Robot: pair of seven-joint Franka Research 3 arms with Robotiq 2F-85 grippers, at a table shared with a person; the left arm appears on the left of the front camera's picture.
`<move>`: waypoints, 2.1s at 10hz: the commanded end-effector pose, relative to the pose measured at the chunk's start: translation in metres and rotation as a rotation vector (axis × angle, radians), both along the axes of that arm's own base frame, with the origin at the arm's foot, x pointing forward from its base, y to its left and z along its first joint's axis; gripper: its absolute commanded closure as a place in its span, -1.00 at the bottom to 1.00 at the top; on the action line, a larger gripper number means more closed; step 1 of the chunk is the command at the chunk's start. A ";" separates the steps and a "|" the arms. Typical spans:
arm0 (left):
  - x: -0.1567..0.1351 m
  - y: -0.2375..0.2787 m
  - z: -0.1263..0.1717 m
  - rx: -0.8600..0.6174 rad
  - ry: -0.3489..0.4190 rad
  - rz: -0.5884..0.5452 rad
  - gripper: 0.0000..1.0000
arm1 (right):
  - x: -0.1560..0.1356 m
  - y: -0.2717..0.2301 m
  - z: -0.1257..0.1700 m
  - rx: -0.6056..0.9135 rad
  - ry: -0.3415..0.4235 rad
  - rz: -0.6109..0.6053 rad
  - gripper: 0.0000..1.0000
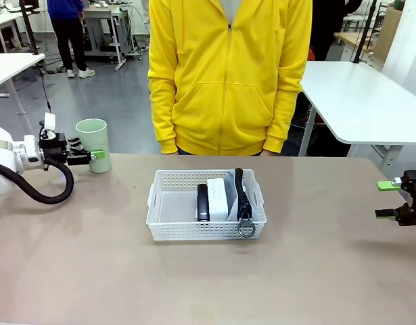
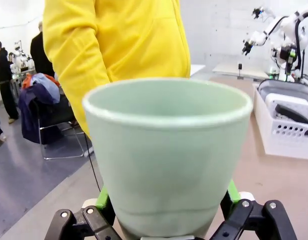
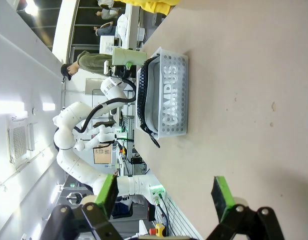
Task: Efficiently arrange items inside the basket to fit them all.
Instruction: Pick up the Reusable plastic cup and place it inside the Organizing basket.
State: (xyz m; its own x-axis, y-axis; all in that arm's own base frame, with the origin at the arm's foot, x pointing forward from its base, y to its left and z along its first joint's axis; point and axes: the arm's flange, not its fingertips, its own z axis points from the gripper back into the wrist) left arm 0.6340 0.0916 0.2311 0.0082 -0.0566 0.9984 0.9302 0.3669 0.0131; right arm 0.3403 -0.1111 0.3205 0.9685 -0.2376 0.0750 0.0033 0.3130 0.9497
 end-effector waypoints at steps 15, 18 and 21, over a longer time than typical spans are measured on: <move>-0.047 0.011 0.078 -0.061 0.117 0.019 1.00 | 0.001 0.001 0.004 0.013 -0.008 -0.011 -1.00; -0.114 0.012 0.131 -0.237 0.344 0.286 1.00 | 0.001 0.001 0.004 0.013 -0.008 -0.011 -1.00; -0.181 0.012 0.143 -0.201 0.623 0.228 1.00 | 0.001 0.001 0.004 0.013 -0.008 -0.011 -1.00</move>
State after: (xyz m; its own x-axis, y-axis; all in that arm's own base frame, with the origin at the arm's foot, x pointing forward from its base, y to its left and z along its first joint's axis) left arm 0.4694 0.1097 0.3574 0.4915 0.2063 0.8461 0.6613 0.5437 -0.5167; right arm 0.3403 -0.1112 0.3206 0.9684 -0.2376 0.0752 0.0031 0.3131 0.9497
